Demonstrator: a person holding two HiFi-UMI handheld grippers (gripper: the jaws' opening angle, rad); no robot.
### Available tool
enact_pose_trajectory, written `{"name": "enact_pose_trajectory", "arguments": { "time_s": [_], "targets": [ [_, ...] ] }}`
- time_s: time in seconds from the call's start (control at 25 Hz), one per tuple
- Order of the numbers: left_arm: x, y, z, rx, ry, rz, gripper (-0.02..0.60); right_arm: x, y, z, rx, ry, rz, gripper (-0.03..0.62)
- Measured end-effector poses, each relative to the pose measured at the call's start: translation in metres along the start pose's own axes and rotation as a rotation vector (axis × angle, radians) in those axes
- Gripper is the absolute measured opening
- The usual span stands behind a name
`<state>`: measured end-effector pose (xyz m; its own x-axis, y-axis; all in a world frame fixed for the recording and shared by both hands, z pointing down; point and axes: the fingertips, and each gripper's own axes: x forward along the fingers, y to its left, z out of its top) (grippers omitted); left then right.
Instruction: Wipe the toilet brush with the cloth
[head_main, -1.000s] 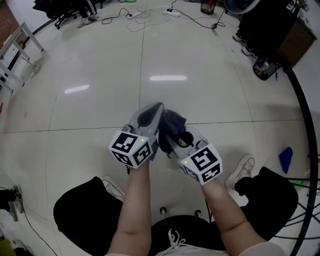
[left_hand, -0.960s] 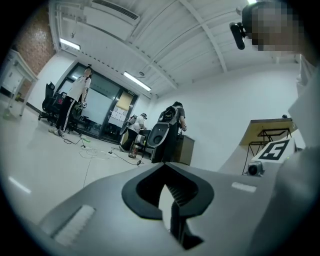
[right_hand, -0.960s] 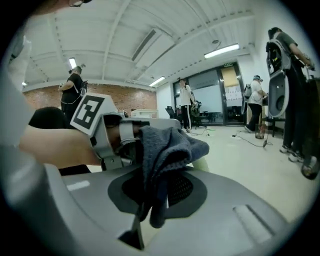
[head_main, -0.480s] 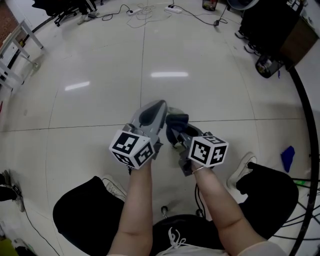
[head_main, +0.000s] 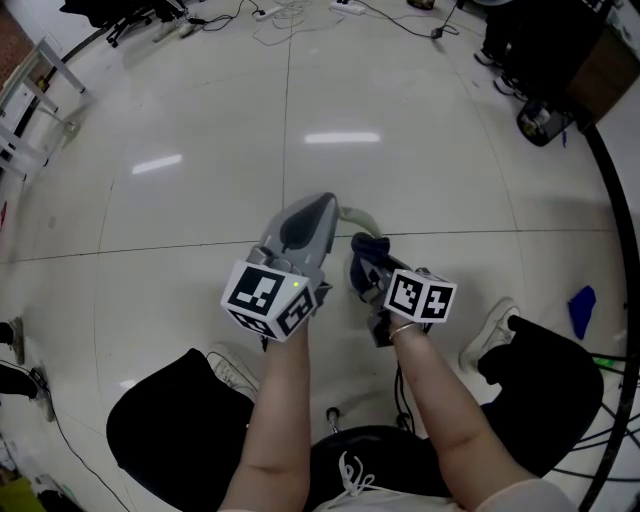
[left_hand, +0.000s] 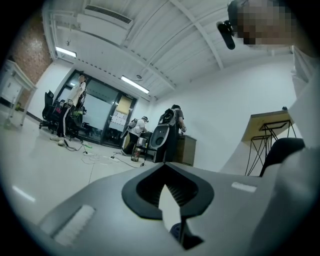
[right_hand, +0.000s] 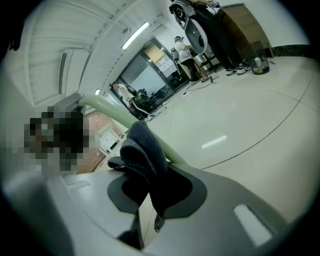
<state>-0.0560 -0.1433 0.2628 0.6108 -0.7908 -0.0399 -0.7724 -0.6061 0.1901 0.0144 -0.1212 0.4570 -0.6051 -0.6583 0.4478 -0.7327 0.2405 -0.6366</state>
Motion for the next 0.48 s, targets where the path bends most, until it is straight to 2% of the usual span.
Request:
{"name": "enact_pose_trajectory", "arguments": {
  "time_s": [0.28, 0.48],
  "targets": [
    [-0.005, 0.005, 0.000, 0.002, 0.000, 0.012, 0.006, 0.015, -0.042, -0.038, 0.049, 0.086, -0.082, 0.063],
    [-0.004, 0.006, 0.000, -0.005, -0.007, 0.011, 0.006, 0.019, -0.062, -0.059, 0.037, 0.134, -0.129, 0.064]
  ]
}}
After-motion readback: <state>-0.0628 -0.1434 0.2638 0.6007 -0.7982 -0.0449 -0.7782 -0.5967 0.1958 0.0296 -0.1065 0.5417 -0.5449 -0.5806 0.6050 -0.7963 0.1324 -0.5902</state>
